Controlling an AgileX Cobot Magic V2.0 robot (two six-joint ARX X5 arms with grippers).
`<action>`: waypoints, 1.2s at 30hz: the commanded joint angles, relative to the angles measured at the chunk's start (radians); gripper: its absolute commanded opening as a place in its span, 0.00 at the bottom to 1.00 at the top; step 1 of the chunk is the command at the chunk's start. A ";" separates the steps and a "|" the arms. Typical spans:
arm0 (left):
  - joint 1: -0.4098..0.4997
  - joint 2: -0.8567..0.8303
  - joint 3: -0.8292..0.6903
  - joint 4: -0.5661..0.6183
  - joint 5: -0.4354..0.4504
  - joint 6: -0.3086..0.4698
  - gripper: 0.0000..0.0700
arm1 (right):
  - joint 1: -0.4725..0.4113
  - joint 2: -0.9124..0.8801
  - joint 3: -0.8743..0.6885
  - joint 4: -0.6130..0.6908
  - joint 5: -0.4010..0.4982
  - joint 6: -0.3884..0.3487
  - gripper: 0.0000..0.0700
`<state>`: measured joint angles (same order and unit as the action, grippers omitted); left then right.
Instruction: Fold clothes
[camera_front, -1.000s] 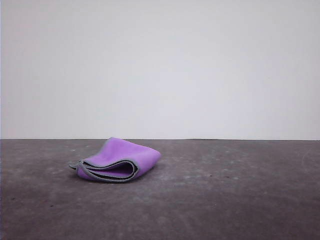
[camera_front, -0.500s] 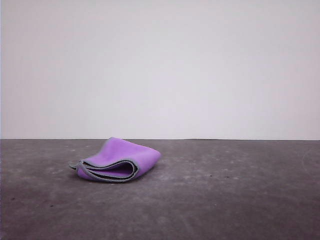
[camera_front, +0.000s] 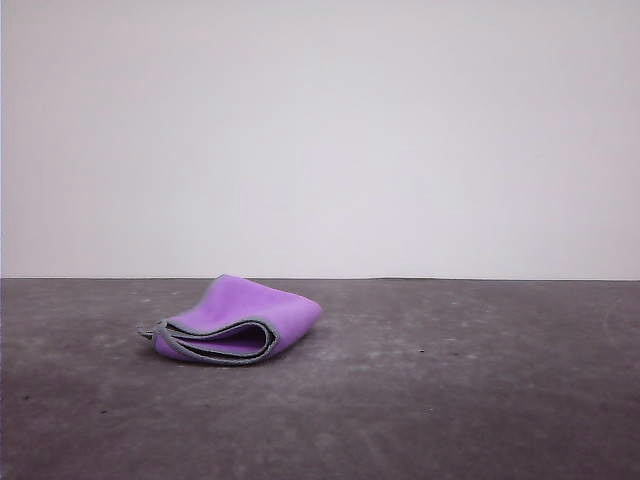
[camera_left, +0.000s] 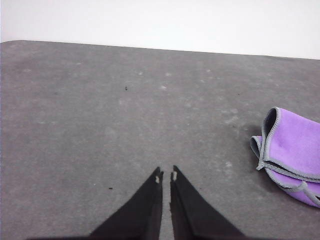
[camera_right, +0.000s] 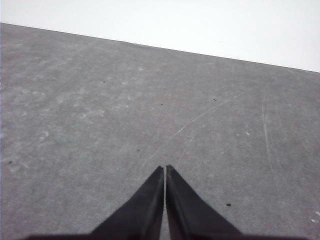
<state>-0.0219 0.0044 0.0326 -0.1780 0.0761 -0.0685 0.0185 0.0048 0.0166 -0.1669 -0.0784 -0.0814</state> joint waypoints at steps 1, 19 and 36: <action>0.001 0.000 -0.019 -0.009 -0.002 0.000 0.02 | 0.000 -0.001 -0.005 0.014 0.000 0.003 0.00; 0.001 0.000 -0.019 -0.009 -0.002 0.000 0.02 | 0.000 -0.001 -0.005 0.014 0.000 0.003 0.00; 0.001 0.000 -0.019 -0.009 -0.002 0.000 0.02 | 0.000 -0.001 -0.005 0.014 0.000 0.003 0.00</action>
